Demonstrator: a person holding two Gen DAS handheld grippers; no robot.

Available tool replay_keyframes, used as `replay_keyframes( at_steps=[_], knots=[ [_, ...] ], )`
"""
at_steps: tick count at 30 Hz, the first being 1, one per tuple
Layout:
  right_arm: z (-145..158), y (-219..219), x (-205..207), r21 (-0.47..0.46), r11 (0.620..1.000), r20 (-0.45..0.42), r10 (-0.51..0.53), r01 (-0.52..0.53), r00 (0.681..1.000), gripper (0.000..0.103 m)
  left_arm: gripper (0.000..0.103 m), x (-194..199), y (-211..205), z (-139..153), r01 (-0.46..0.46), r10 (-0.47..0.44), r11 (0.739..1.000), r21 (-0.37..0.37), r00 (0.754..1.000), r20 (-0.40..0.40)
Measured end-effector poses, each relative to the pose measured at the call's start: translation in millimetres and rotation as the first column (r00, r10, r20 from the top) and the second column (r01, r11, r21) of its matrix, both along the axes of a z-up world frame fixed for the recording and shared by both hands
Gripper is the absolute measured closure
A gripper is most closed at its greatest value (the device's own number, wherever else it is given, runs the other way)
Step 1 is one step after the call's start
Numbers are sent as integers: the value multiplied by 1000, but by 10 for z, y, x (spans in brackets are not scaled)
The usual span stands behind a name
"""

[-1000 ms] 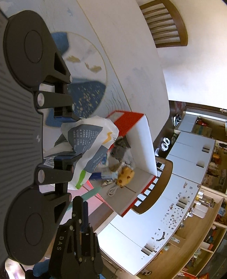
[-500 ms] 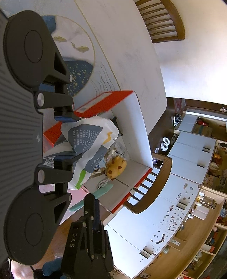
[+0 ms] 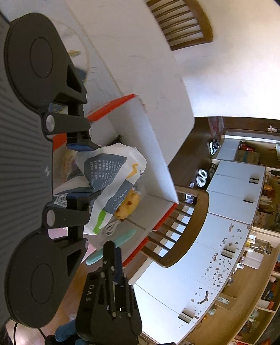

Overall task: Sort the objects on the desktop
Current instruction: 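Carry the white bag and teal toothbrush over the shoebox with both grippers, then lower the bag and toothbrush into the shoebox and open both grippers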

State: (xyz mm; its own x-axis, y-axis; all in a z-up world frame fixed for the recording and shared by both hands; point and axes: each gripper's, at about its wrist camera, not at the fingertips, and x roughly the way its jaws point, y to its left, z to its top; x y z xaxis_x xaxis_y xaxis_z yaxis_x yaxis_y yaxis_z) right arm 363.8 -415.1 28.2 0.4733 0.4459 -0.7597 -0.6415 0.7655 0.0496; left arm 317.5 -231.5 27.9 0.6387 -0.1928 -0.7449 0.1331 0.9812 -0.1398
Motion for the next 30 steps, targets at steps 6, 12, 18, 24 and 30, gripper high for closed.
replay_keyframes(
  at_steps=[6,12,18,24,30],
  knots=[
    [-67,-1,232,-26,1000,11,-6,6,1000,93,70,310,-24,-9,-21,22,999,37,1000,-2],
    [-172,36,390,-58,998,19,-2,3,1000,93,70,565,-82,-164,-33,36,992,125,999,-22],
    [-303,82,489,-90,996,16,6,-4,1000,93,70,708,-141,-364,-17,27,977,215,999,-46],
    [-460,136,538,-115,993,-4,23,-23,1000,93,70,772,-314,-460,40,-28,954,298,999,-44],
    [-594,159,556,-143,989,-22,42,-44,999,93,70,863,-397,-579,78,-59,935,346,996,-64]
  ],
)
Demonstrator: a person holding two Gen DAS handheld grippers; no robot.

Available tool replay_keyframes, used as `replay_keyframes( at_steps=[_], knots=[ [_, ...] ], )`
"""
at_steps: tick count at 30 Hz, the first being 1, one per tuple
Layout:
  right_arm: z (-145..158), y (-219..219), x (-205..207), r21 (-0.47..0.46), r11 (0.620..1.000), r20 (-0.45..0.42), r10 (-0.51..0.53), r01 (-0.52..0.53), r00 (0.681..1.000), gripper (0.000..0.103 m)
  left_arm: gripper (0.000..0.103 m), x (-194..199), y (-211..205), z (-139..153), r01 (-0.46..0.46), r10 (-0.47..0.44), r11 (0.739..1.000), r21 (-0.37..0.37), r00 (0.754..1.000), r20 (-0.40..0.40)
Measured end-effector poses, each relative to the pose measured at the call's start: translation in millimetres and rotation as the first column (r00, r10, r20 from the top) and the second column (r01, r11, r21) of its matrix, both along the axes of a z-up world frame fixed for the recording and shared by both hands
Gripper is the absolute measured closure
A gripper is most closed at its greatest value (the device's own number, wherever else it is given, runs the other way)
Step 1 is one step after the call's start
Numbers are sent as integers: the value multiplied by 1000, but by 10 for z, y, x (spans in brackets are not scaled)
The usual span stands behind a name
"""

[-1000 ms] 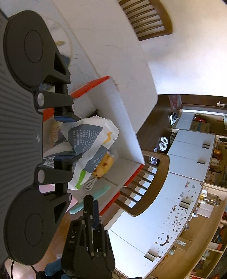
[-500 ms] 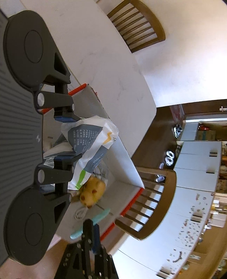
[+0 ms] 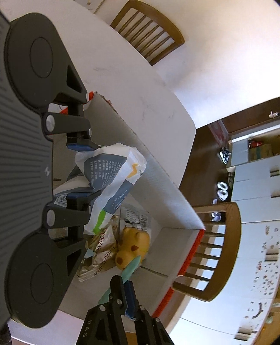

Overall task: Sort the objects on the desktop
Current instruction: 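Lower the bag and toothbrush into the shoebox and open both grippers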

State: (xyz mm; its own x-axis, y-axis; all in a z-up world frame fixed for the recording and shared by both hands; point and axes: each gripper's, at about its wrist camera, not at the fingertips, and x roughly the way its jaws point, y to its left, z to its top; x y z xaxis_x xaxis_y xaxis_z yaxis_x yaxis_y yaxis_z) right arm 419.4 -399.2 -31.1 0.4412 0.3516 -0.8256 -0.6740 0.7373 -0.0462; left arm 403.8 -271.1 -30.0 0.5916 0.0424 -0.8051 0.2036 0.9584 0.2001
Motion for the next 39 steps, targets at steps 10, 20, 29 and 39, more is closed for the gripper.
replay_keyframes(
  at_steps=[10,20,29,39],
  knots=[
    [-201,7,35,-40,999,-43,20,-22,999,93,70,51,-67,-109,52,-52,999,10,997,-51],
    [-245,15,67,-36,999,-64,18,-21,998,78,46,90,112,-128,9,-16,996,-85,997,-80],
    [-124,-2,19,-17,1000,-57,22,-23,998,65,35,8,223,-51,-27,19,991,-132,998,-67],
    [75,-9,-23,6,1000,-30,12,-12,999,64,32,-195,321,117,-46,41,982,-184,999,-28]
  ],
)
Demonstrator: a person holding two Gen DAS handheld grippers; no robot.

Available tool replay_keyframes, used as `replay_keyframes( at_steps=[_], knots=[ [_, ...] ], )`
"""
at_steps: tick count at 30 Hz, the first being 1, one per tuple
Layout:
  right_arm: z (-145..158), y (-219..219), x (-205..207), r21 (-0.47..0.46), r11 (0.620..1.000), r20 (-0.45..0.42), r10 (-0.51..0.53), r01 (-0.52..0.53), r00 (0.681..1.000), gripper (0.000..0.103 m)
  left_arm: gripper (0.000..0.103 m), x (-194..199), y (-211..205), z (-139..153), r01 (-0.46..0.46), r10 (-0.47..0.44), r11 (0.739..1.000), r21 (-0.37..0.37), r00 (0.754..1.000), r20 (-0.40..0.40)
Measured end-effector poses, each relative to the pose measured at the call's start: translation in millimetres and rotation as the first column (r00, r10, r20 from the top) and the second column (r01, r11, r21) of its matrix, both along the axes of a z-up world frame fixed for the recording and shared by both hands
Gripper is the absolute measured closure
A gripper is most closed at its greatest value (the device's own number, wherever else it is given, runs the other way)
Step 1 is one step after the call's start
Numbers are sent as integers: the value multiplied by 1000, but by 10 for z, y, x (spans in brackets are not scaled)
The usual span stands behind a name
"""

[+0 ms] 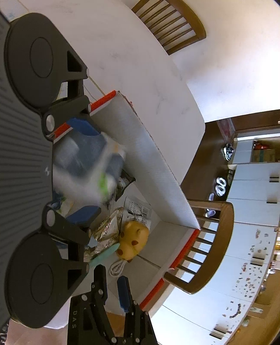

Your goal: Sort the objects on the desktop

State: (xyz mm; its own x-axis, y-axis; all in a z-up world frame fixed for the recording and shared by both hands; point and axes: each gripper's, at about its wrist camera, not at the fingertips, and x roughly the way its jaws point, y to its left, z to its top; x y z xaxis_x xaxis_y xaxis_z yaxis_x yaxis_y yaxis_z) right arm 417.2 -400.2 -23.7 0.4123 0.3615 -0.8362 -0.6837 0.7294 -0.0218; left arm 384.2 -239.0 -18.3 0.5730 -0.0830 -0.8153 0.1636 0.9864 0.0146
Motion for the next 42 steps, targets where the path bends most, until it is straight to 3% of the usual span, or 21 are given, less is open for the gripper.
replay_keyframes(
  at_steps=[14,21,25,28,32,38,42],
  knots=[
    [248,7,-192,49,999,20,11,-12,1000,61,27,-406,128,225,-31,35,994,-105,999,40],
    [383,-5,-313,69,998,35,11,-14,999,51,25,-608,216,273,-59,68,989,-138,996,58],
    [458,-28,-381,85,996,43,-1,-2,999,46,24,-729,247,323,-113,123,988,-103,987,105],
    [508,-54,-441,101,995,45,-13,8,999,38,21,-805,284,342,-119,131,986,-119,986,104],
    [556,-59,-527,111,994,47,-21,15,999,35,18,-899,310,347,-122,135,984,-129,986,97],
    [595,-64,-632,123,992,52,-41,35,998,24,2,-1014,345,339,-122,136,982,-146,986,92],
    [619,-61,-710,134,990,56,-51,43,997,15,1,-1067,388,326,-129,143,979,-155,986,85]
  ],
)
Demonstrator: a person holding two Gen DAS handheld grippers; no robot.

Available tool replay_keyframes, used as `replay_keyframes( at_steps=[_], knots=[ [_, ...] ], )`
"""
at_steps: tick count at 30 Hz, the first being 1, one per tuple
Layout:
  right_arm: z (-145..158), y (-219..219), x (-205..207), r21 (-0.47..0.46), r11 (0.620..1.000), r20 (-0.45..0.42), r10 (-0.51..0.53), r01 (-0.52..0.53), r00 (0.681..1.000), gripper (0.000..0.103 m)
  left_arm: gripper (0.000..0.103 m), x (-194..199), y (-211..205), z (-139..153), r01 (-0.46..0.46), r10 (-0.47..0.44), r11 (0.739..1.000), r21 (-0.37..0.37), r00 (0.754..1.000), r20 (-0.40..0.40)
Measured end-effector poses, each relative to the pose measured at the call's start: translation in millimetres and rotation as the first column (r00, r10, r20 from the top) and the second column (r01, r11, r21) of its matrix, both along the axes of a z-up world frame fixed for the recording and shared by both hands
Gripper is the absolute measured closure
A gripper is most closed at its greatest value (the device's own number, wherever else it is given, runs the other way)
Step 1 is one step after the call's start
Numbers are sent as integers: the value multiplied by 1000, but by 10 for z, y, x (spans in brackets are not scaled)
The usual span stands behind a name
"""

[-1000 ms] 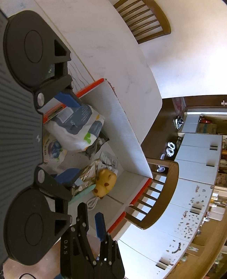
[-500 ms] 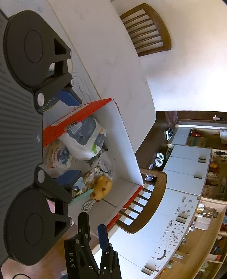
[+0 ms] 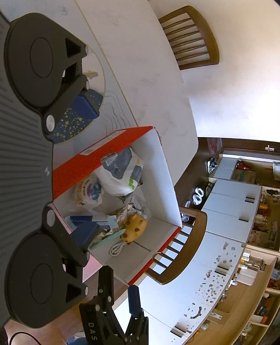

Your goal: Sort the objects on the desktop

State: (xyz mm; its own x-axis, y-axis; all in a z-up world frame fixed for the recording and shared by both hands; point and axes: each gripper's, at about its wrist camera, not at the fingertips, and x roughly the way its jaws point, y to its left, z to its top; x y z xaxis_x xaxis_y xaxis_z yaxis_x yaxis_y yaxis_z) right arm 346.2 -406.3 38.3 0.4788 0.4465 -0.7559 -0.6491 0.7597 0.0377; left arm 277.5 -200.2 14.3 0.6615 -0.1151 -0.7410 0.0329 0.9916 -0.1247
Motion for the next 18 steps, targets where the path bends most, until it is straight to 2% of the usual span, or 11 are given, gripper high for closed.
replay_keyframes(
  at_steps=[5,12,18],
  knots=[
    [14,23,-119,9,1000,6,-18,18,1000,10,0,-86,19,-36,4,-4,1000,-6,1000,-8],
    [39,47,-323,12,998,15,-58,58,998,10,0,-247,23,-76,28,-28,999,17,1000,-3],
    [60,76,-486,3,996,18,-88,88,996,10,0,-353,99,-64,26,-26,1000,7,1000,1]
  ],
)
